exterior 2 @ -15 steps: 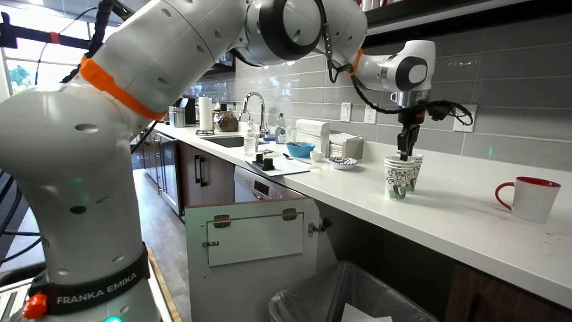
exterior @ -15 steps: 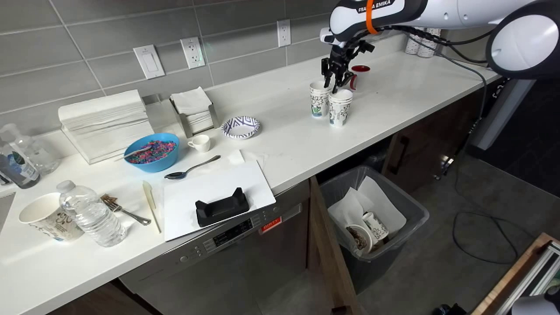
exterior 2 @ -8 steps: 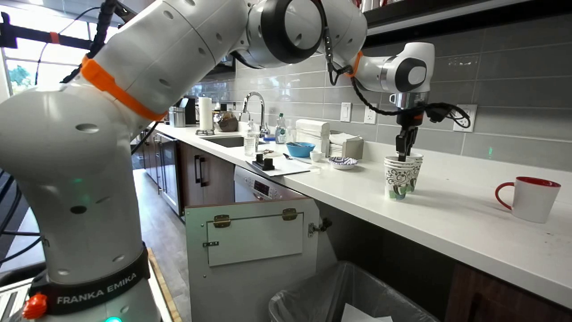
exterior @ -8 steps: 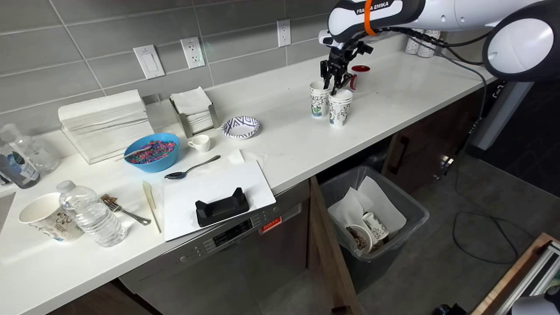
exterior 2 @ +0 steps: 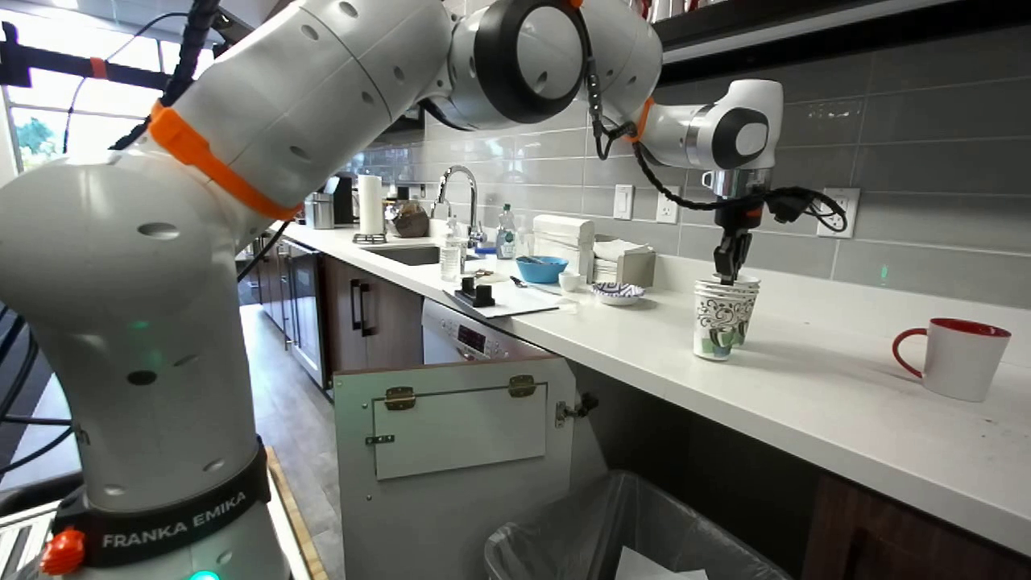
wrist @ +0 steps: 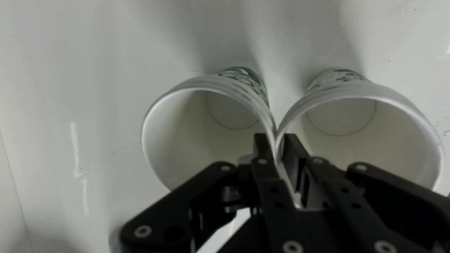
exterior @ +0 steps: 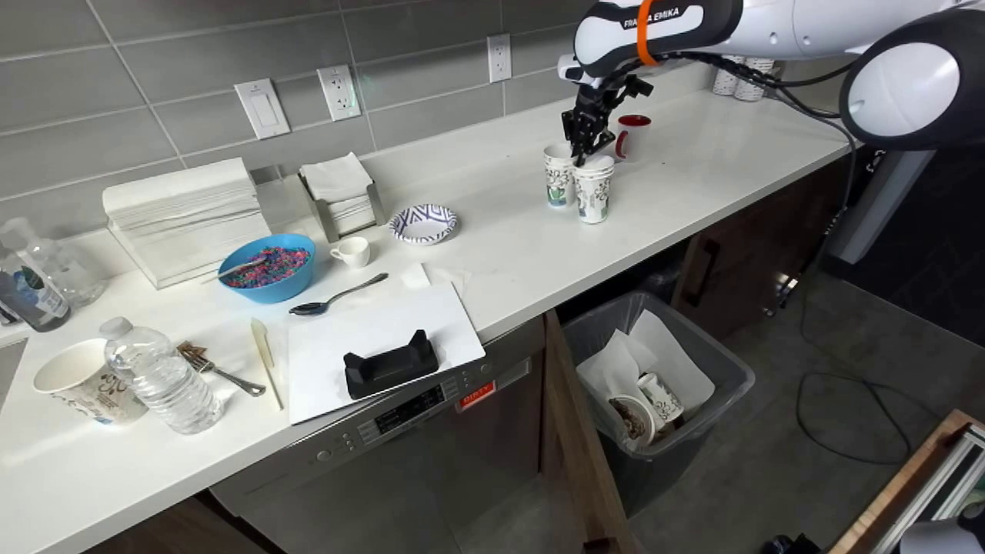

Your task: Simultaneously remove one cup from each stack

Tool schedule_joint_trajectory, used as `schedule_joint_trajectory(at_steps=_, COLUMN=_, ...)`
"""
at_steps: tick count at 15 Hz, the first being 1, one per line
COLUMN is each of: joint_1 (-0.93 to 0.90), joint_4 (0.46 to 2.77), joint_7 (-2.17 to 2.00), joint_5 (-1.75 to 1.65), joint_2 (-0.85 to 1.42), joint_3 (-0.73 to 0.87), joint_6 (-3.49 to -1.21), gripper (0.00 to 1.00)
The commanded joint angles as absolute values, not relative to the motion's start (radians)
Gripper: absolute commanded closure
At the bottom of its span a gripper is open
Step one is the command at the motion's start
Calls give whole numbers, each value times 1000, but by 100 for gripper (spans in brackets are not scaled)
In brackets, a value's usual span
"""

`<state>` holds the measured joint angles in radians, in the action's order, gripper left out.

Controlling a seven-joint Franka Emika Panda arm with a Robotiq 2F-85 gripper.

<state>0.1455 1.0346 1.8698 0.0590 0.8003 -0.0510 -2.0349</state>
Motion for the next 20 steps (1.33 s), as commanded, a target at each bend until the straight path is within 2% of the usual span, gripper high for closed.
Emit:
schedule_joint_trajectory(at_steps=1, joint_1=145, joint_4=973, joint_7=1871, joint_5=38, joint_2=834, joint_3=-57, joint_6=-1993, gripper=80)
schedule_joint_trajectory(at_steps=2, joint_1=145, joint_4=970, joint_7=1871, joint_5=38, joint_2=835, joint_3=-57, joint_6=-1994, gripper=79)
schedule_joint_trajectory(at_steps=4, joint_1=144, joint_4=966, joint_7=1871, joint_5=38, joint_2=836, joint_3=-57, joint_6=-1994, gripper=94)
schedule_joint_trajectory(at_steps=5, joint_1=143, joint_4=964, joint_7=1871, joint_5=37, joint_2=836, joint_3=-57, joint_6=-1992, gripper=99)
schedule_joint_trajectory(at_steps=6, joint_1=143, joint_4=963, joint_7=1871, joint_5=38, joint_2=837, joint_3=-57, joint_6=-1991, gripper=100)
schedule_joint_trajectory(at_steps=20, joint_1=141, joint_4=962, joint_7=1867, joint_5=34, joint_2=815, joint_3=-53, joint_6=-1980, gripper=98)
